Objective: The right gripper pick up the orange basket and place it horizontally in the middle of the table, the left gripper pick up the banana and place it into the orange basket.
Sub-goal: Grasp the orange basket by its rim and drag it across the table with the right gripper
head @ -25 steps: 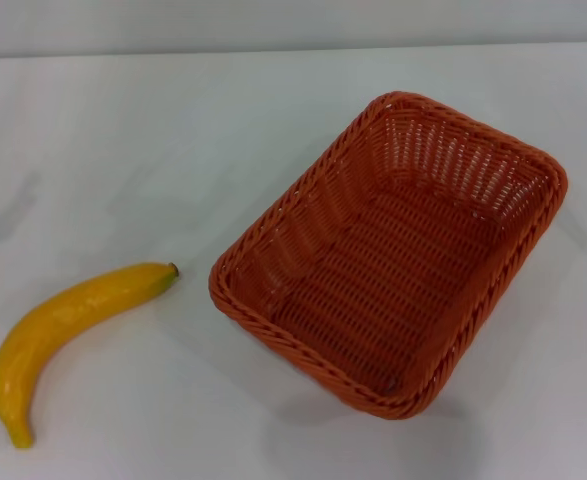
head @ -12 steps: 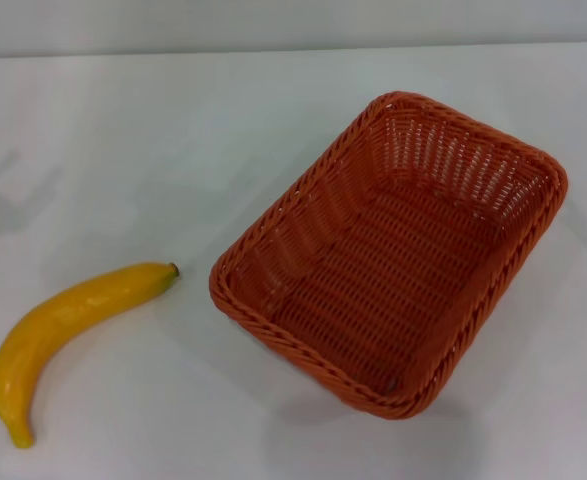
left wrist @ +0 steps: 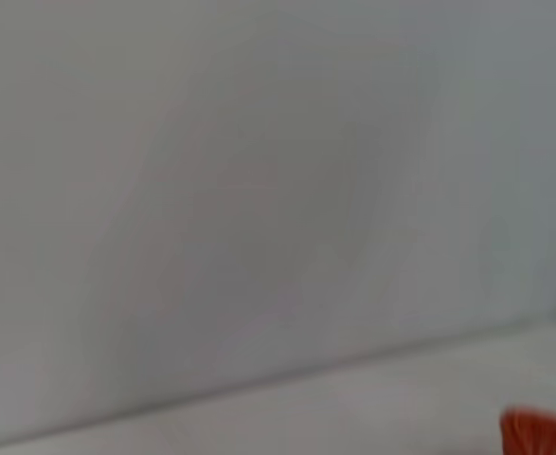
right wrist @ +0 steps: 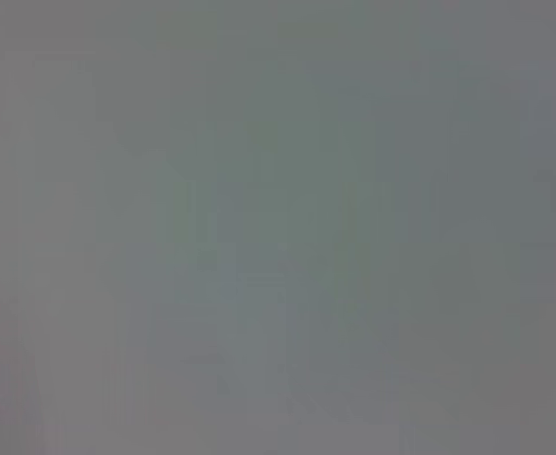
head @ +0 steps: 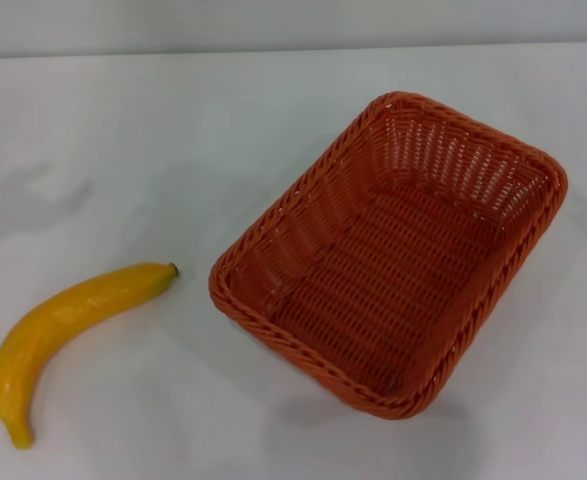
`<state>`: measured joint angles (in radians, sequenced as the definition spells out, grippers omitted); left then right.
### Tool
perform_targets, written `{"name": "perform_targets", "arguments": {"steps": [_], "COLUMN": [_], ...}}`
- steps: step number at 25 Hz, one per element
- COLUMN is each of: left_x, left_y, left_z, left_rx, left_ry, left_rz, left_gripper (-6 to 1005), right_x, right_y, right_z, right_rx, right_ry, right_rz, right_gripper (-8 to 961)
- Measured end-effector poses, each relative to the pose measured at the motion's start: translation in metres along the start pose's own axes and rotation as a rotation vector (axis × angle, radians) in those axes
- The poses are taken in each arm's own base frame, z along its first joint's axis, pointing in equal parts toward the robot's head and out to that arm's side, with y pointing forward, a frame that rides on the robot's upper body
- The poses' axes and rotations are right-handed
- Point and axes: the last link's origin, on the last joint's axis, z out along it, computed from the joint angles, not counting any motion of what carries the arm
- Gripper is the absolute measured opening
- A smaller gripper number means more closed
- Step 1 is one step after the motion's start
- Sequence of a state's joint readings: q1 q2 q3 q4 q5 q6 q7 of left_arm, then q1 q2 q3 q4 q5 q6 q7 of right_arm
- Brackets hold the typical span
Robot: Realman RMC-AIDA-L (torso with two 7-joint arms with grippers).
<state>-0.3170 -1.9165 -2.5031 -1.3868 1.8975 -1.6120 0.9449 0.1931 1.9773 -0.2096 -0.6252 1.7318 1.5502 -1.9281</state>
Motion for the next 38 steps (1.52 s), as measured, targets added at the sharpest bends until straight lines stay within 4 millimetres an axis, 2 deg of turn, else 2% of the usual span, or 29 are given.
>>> {"name": "perform_targets", "arguments": {"steps": [4, 9, 14, 18, 23, 29, 34, 38], "left_x": [0.009, 0.008, -0.002, -0.015, -0.045, -0.072, -0.094, -0.108], "left_y": [0.004, 0.004, 0.004, 0.006, 0.0, -0.006, -0.008, -0.004], "left_z": [0.006, 0.007, 0.0, -0.008, -0.026, -0.028, -0.03, -0.026], "left_rx": [0.0, 0.005, 0.016, 0.039, 0.056, 0.063, 0.093, 0.079], "left_ry": [-0.087, -0.015, 0.064, 0.191, 0.415, 0.593, 0.638, 0.648], "left_rz": [0.034, 0.052, 0.05, 0.054, 0.025, 0.02, 0.005, 0.001], "left_gripper": [765, 765, 765, 765, 766, 766, 766, 766], "right_x": [-0.005, -0.038, -0.073, -0.085, -0.089, -0.086, -0.067, -0.051], "right_y": [0.002, 0.009, 0.033, 0.055, 0.089, 0.125, 0.167, 0.19], "right_z": [0.007, 0.032, 0.076, 0.117, 0.161, 0.188, 0.217, 0.235], "right_rx": [-0.037, -0.195, -0.336, -0.383, -0.447, -0.507, -0.525, -0.501], "right_ry": [0.016, 0.145, 0.34, 0.508, 0.707, 0.918, 1.125, 1.22], "right_rz": [-0.005, -0.055, -0.141, -0.194, -0.246, -0.299, -0.375, -0.388], "right_gripper": [873, 873, 873, 872, 872, 871, 871, 871]}}
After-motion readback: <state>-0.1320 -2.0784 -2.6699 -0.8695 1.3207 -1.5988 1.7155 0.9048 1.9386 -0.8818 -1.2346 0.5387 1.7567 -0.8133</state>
